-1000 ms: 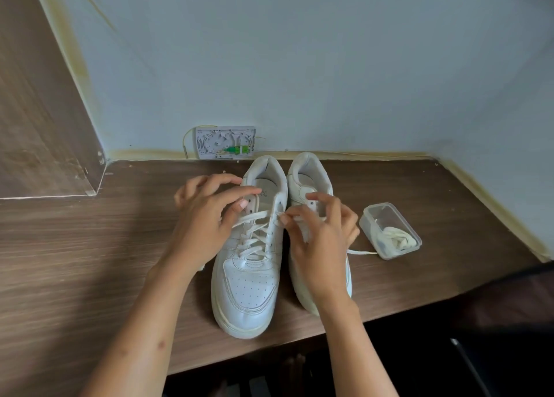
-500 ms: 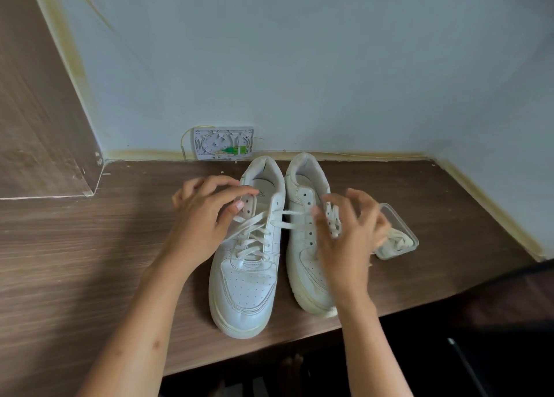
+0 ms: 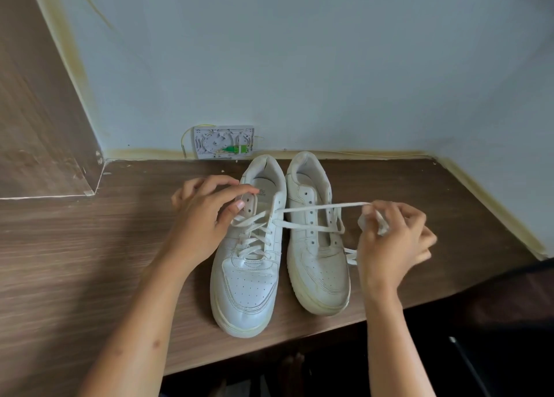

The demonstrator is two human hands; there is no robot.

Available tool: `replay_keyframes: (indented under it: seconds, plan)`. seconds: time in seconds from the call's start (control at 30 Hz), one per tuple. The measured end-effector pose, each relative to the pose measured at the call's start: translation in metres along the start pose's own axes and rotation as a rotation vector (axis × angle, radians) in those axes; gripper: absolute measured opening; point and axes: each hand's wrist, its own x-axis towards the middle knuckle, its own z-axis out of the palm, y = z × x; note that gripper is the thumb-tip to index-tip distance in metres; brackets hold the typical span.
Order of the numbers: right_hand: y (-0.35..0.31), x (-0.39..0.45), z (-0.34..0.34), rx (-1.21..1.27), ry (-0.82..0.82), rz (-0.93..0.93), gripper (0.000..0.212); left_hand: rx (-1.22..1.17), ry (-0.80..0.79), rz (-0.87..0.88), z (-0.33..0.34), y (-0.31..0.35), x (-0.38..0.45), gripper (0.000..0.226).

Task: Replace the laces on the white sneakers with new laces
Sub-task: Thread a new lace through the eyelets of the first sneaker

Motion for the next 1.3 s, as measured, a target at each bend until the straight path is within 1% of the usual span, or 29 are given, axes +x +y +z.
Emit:
replay_keyframes:
  seconds: [0.03, 0.1, 0.17, 0.2, 0.3, 0.33, 0.4, 0.53, 0.63, 0.73, 0.83, 0.97, 1.03, 1.1, 1.17, 1.23, 1.3]
  plan:
    - [0.001, 0.000, 0.000, 0.020, 0.002, 0.006, 0.004, 0.000, 0.001, 0.000, 0.000, 0.000, 0.000, 0.033]
    - [-0.002, -0.003, 0.002, 0.060, -0.028, -0.053, 0.014, 0.003, 0.003, 0.000, 0.000, 0.000, 0.001, 0.033]
    - [-0.012, -0.011, 0.007, 0.067, -0.099, -0.176, 0.027, 0.009, 0.000, -0.002, 0.000, 0.000, 0.001, 0.033]
    - [-0.018, -0.016, 0.010, 0.054, -0.147, -0.242, 0.030, 0.012, -0.001, -0.005, 0.000, 0.000, 0.001, 0.032]
    - [-0.034, -0.035, 0.021, 0.019, -0.272, -0.397, 0.024, 0.018, -0.001, -0.011, 0.001, 0.000, 0.001, 0.032]
    - [-0.037, -0.041, 0.024, 0.017, -0.296, -0.428, 0.018, 0.016, -0.003, -0.014, 0.001, 0.000, 0.001, 0.032]
    - [-0.040, -0.050, 0.028, 0.008, -0.293, -0.465, 0.008, 0.007, -0.006, -0.015, 0.001, -0.001, 0.002, 0.032]
    - [-0.038, -0.044, 0.026, -0.018, -0.213, -0.439, 0.008, -0.005, -0.018, -0.018, 0.002, -0.001, 0.002, 0.033]
    - [-0.026, -0.023, 0.017, -0.045, -0.120, -0.300, 0.010, 0.002, -0.026, -0.023, 0.001, -0.002, 0.001, 0.033]
    - [-0.015, -0.010, 0.009, -0.051, -0.069, -0.184, 0.006, 0.023, -0.049, -0.016, 0.002, -0.002, 0.001, 0.033]
    - [-0.016, -0.014, 0.011, -0.037, -0.071, -0.195, 0.006, 0.017, -0.065, -0.024, 0.001, -0.002, 0.001, 0.032]
    - [-0.020, -0.015, 0.008, 0.119, -0.193, -0.210, 0.015, 0.009, -0.065, -0.022, -0.002, -0.003, 0.001, 0.031]
    - [-0.021, -0.012, 0.002, 0.162, -0.285, -0.285, 0.012, 0.004, -0.062, -0.021, -0.002, -0.003, 0.001, 0.031]
    - [-0.022, -0.012, -0.002, 0.103, -0.437, -0.411, 0.010, -0.013, -0.052, -0.017, -0.003, -0.002, 0.001, 0.030]
    - [-0.022, -0.014, -0.004, -0.006, -0.617, -0.493, 0.020, -0.036, -0.030, -0.017, -0.004, -0.002, 0.002, 0.025]
    - [-0.023, -0.016, -0.007, -0.091, -0.705, -0.521, 0.025, -0.075, -0.008, -0.023, -0.006, -0.002, 0.003, 0.028]
    - [-0.025, -0.017, -0.013, -0.127, -0.743, -0.520, 0.020, -0.129, 0.013, -0.014, -0.007, -0.001, 0.003, 0.028]
